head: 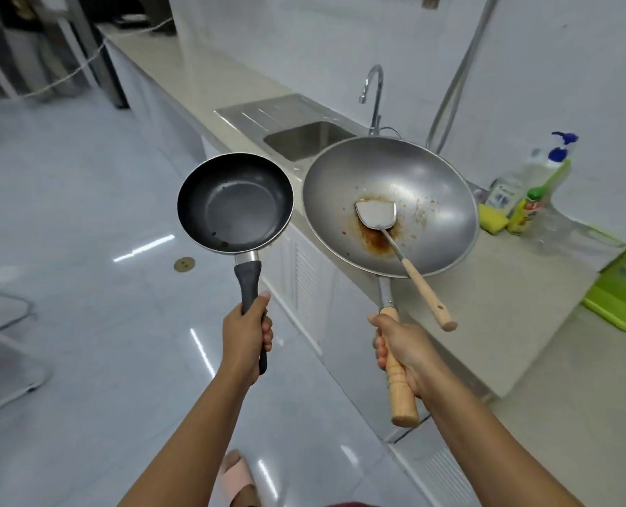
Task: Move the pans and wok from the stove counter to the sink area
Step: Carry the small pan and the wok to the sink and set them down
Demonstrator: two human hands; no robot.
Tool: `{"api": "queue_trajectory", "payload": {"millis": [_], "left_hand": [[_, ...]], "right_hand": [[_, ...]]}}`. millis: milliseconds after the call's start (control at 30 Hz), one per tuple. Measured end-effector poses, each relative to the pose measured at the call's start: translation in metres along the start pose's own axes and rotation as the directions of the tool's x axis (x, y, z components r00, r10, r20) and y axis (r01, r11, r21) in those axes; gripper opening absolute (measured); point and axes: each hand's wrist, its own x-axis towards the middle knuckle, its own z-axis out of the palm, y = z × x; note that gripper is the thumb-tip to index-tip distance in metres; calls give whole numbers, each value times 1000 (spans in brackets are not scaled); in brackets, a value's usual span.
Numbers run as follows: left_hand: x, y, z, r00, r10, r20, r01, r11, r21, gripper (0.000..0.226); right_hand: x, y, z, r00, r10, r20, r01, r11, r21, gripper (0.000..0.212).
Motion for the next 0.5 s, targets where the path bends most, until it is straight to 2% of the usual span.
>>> {"api": "queue_trajectory", "payload": {"millis": [200,500], "left_hand": [[65,33,-75,993,12,-117,-15,1000,-23,36],[161,87,-176,979,25,-204,-23,1000,10,35]], "right_hand": [[24,-30,110,995,0,100,6,998,-63,25],[63,-62,268,981,17,193,0,996,-89,24]]}}
